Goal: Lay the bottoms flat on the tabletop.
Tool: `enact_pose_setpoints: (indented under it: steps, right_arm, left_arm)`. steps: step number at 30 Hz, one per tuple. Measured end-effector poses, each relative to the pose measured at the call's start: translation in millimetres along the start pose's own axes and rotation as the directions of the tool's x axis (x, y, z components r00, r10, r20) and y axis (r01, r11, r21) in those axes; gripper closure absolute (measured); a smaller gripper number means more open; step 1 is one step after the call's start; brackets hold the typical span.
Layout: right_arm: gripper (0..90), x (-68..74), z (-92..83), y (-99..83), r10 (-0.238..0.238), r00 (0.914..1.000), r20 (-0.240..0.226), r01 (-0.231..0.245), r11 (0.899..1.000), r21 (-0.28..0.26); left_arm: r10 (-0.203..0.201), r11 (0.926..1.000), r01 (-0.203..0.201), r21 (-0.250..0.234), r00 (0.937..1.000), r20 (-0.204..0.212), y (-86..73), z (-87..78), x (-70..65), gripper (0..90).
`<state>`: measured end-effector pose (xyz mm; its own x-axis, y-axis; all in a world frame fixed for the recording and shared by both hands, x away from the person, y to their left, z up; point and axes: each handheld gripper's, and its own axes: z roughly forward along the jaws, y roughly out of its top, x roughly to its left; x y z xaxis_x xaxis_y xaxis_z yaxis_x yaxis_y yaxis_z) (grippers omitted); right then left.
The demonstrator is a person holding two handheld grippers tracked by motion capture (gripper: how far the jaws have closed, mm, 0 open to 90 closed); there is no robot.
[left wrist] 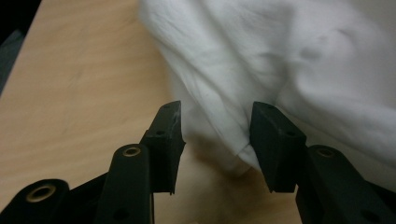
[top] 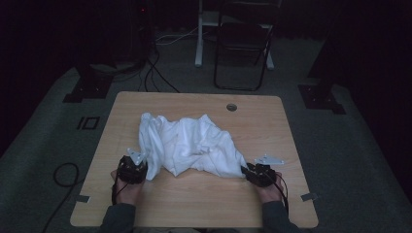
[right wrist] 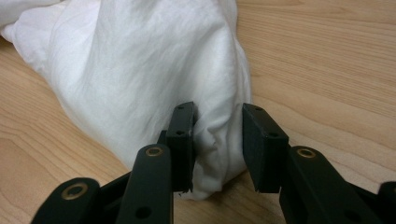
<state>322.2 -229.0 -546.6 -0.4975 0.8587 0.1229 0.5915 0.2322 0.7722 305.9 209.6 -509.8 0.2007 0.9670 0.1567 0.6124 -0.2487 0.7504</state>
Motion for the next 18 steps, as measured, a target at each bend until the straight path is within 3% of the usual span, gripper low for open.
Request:
enact_pose_setpoints:
  steps: [1,3,4,9,15,18]
  right_arm:
    - [65.5,0.0,-0.1,-0.1,0.0,1.0,0.0,0.0,1.0,0.0]
    - [65.3,-0.2,-0.1,-0.1,0.001,1.0,0.0,-0.001,1.0,0.0]
    - [65.1,-0.5,-0.1,-0.1,0.001,1.0,-0.001,-0.001,1.0,0.0]
    - [64.7,-0.7,-0.1,-0.1,0.003,1.0,-0.001,-0.003,1.0,0.001]
    - [63.2,0.6,-0.5,0.9,-0.006,0.9999,0.012,0.005,1.0,0.005]
    - [63.2,4.3,-3.0,2.7,-0.04,0.9985,0.038,0.039,0.999,0.007]
  left_arm:
    - [-0.02,0.9997,0.02,0.01,0.9997,-0.013,-8.1,-3.0,9.4,54.2]
    - [-0.02,0.9997,0.02,0.01,0.9997,-0.013,-8.1,-3.0,9.4,54.0]
    - [-0.044,0.9987,0.045,0.026,0.9983,-0.039,-19.0,-7.5,22.8,53.7]
    - [-0.117,0.9914,0.121,0.049,0.9901,-0.077,-39.1,-17.9,47.1,52.7]
    - [-0.176,0.9822,0.18,0.053,0.9808,-0.085,-59.0,-34.4,59.5,52.1]
    - [-0.184,0.9813,0.187,0.043,0.9805,-0.068,-66.7,-46.2,57.7,52.1]
